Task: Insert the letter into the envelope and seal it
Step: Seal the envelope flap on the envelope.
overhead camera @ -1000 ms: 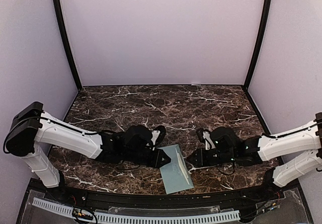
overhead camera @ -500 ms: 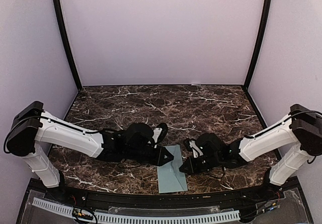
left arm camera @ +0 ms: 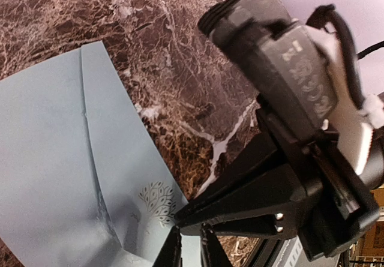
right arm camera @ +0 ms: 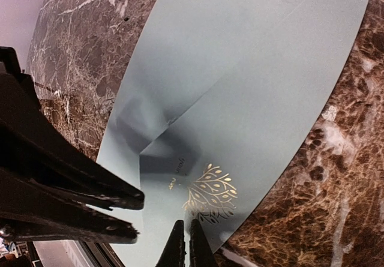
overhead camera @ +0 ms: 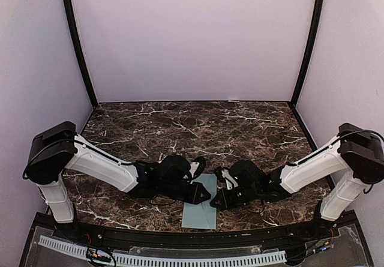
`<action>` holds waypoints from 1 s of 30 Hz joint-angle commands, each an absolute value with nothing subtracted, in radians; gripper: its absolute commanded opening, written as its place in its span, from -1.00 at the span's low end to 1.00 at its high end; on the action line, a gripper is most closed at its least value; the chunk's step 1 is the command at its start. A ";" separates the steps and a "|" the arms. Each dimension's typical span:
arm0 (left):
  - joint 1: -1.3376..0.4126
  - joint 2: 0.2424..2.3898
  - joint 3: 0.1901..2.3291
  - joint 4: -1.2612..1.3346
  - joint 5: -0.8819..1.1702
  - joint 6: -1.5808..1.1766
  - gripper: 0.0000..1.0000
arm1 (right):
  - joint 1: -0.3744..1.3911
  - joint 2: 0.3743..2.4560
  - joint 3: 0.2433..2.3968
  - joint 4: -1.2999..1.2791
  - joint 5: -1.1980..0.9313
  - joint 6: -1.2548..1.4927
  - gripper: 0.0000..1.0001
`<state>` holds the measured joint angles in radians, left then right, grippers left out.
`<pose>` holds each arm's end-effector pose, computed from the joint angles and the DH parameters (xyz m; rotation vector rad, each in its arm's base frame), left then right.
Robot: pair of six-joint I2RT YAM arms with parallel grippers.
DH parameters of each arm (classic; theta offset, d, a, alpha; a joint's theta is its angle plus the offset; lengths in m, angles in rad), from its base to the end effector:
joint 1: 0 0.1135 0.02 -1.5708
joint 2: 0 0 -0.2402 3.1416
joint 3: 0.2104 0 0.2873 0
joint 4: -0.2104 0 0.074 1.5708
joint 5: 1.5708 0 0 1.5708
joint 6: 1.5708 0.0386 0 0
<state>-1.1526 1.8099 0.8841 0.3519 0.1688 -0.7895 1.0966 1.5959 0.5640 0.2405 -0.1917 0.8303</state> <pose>0.1516 -0.3571 0.0976 0.5503 2.3761 -1.2110 0.1306 0.2706 0.0637 -0.4565 2.6181 1.0413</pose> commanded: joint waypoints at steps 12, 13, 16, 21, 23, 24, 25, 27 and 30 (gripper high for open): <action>-1.108 1.901 0.779 0.478 0.199 -0.814 -0.87 | 1.110 1.595 0.590 0.236 -0.199 0.842 -0.94; -1.108 1.905 0.776 0.479 0.209 -0.812 -0.88 | 1.109 1.592 0.598 0.229 -0.198 0.841 -0.94; -1.108 1.908 0.767 0.466 0.209 -0.799 -0.88 | 1.109 1.575 0.614 0.221 -0.192 0.841 -0.94; -1.108 1.907 0.758 0.422 0.194 -0.789 -0.92 | 1.100 1.546 0.623 0.226 -0.159 0.849 -0.96; -1.108 1.905 0.752 0.416 0.189 -0.789 -0.94 | 1.086 1.557 0.625 0.227 -0.153 0.847 -0.99; -1.108 1.905 0.749 0.412 0.187 -0.790 -0.94 | 1.076 1.563 0.624 0.234 -0.155 0.845 -1.00; -1.108 1.905 0.749 0.411 0.186 -0.790 -0.94 | 1.069 1.569 0.625 0.243 -0.157 0.842 -1.00; -1.108 1.904 0.747 0.409 0.185 -0.791 -0.95 | 1.050 1.584 0.627 0.263 -0.163 0.833 -1.00; -1.108 1.903 0.748 0.408 0.183 -0.791 -0.98 | 1.024 1.612 0.638 0.293 -0.178 0.814 -1.00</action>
<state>-1.1080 1.8866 0.7860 0.5125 0.1936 -0.8051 1.0538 1.5772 0.6098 0.2352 -0.1791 0.8421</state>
